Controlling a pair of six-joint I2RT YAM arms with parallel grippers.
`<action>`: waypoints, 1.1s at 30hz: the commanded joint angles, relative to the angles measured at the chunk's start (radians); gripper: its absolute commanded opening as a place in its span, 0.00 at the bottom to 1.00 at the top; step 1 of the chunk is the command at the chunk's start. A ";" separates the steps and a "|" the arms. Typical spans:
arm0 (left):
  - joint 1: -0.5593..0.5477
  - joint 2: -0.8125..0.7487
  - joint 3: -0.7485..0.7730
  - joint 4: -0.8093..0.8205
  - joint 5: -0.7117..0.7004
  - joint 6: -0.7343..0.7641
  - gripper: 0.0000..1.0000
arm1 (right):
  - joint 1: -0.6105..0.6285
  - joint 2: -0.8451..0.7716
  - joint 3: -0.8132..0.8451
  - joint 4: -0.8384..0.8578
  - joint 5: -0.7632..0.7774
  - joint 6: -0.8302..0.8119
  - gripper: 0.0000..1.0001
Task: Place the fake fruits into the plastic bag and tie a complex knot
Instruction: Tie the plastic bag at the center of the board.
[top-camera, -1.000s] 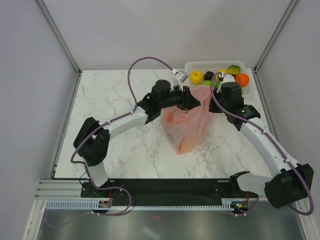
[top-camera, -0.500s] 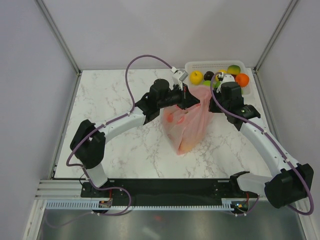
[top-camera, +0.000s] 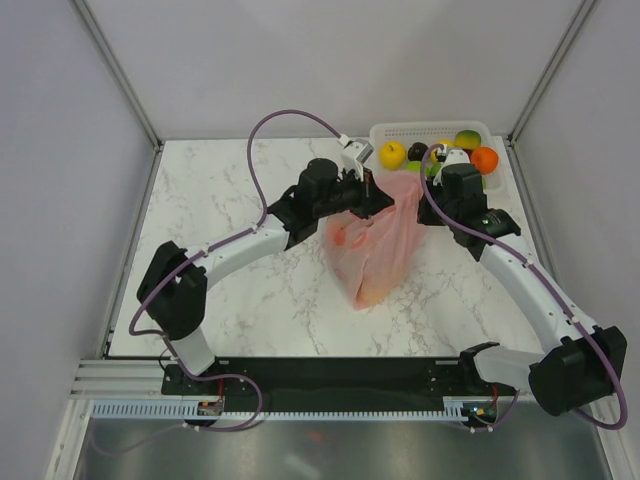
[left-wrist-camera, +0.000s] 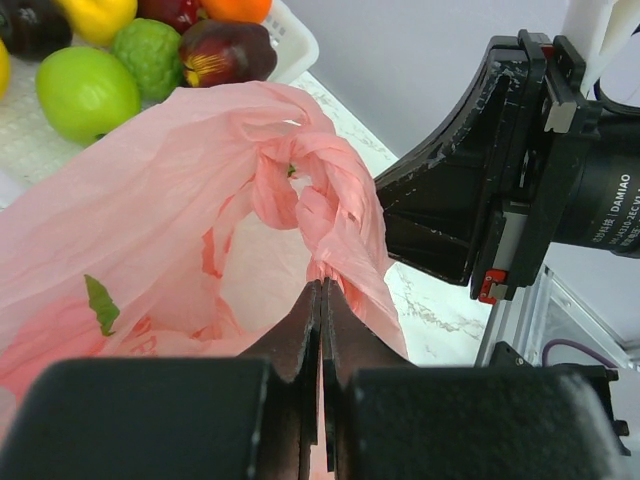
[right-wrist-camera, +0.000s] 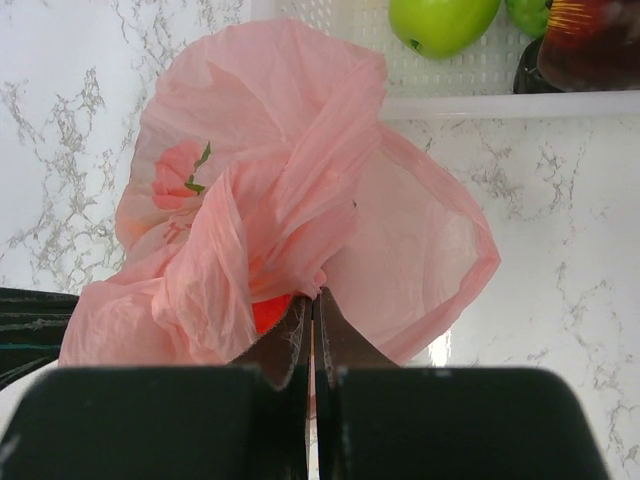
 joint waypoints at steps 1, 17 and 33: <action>0.004 -0.070 -0.008 -0.025 -0.071 0.035 0.02 | -0.005 0.012 0.048 0.002 0.051 0.005 0.00; 0.069 -0.111 -0.077 -0.008 -0.076 -0.050 0.06 | -0.027 -0.008 0.044 -0.015 0.191 0.048 0.00; 0.012 -0.019 0.021 0.030 0.033 -0.002 0.56 | -0.027 0.012 0.047 0.002 0.116 0.030 0.00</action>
